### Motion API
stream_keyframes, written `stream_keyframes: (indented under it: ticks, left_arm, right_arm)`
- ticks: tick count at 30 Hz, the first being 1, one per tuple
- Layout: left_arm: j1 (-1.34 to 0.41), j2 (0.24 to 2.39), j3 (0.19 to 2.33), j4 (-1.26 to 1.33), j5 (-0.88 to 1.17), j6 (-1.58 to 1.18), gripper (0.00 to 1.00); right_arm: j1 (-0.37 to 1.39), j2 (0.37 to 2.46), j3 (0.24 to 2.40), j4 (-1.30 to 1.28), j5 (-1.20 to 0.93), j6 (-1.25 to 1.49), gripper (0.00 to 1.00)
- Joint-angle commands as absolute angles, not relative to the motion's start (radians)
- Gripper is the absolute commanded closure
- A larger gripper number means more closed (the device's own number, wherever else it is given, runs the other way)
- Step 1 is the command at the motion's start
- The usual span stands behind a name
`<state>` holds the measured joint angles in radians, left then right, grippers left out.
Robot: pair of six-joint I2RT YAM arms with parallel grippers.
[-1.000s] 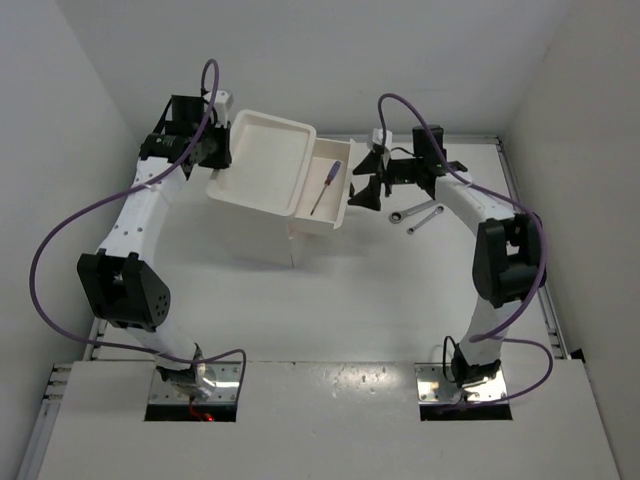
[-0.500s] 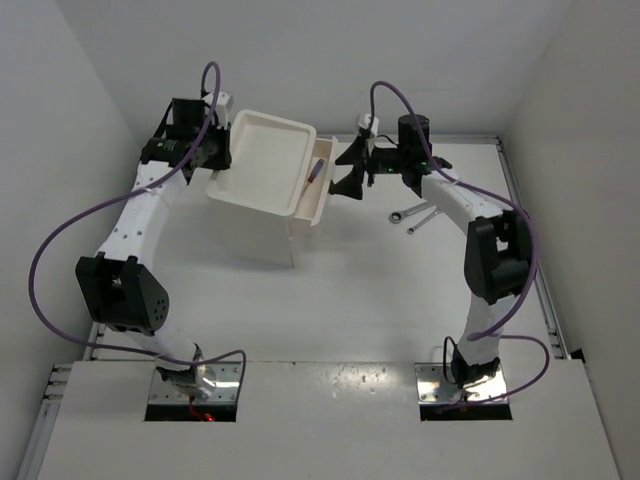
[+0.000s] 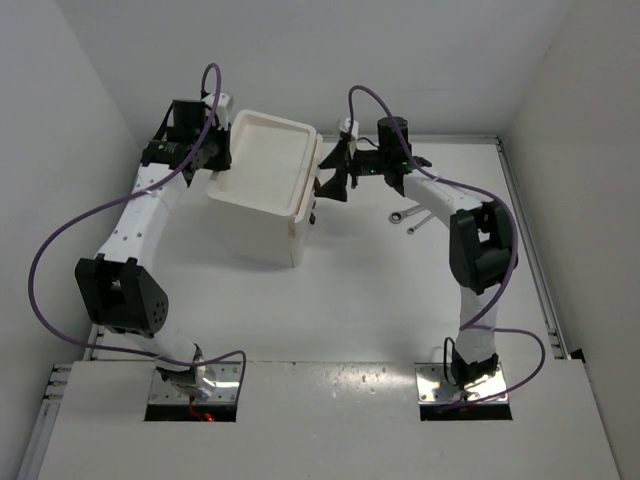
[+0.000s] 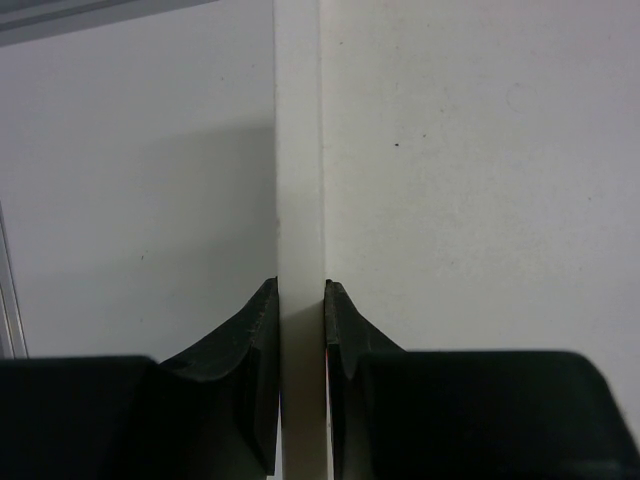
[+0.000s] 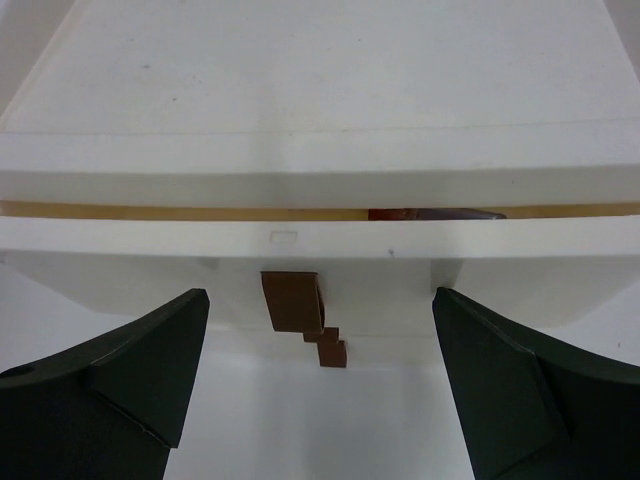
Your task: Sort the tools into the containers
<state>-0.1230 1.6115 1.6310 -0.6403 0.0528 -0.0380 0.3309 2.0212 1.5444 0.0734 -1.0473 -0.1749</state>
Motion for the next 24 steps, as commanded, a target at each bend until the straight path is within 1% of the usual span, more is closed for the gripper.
stream_keyframes:
  ticks: [1,13,15,24]
  left_arm:
    - [-0.160,1.612,1.591,-0.698,0.097,-0.012,1.00]
    - [-0.169,1.585,1.540,-0.678,0.106,-0.055,1.00]
    - [-0.169,1.572,1.531,-0.678,0.116,-0.067,1.00]
    - [-0.181,1.502,1.410,-0.624,0.162,-0.173,1.00]
  right_arm:
    - [0.385,2.046,1.606,0.123,-1.052,-0.155,0.06]
    - [0.416,2.065,1.624,0.218,-0.993,-0.066,0.06]
    - [0.416,2.040,1.614,0.227,-0.983,-0.040,0.06]
    - [0.282,1.908,1.459,0.250,-0.954,0.029,0.05]
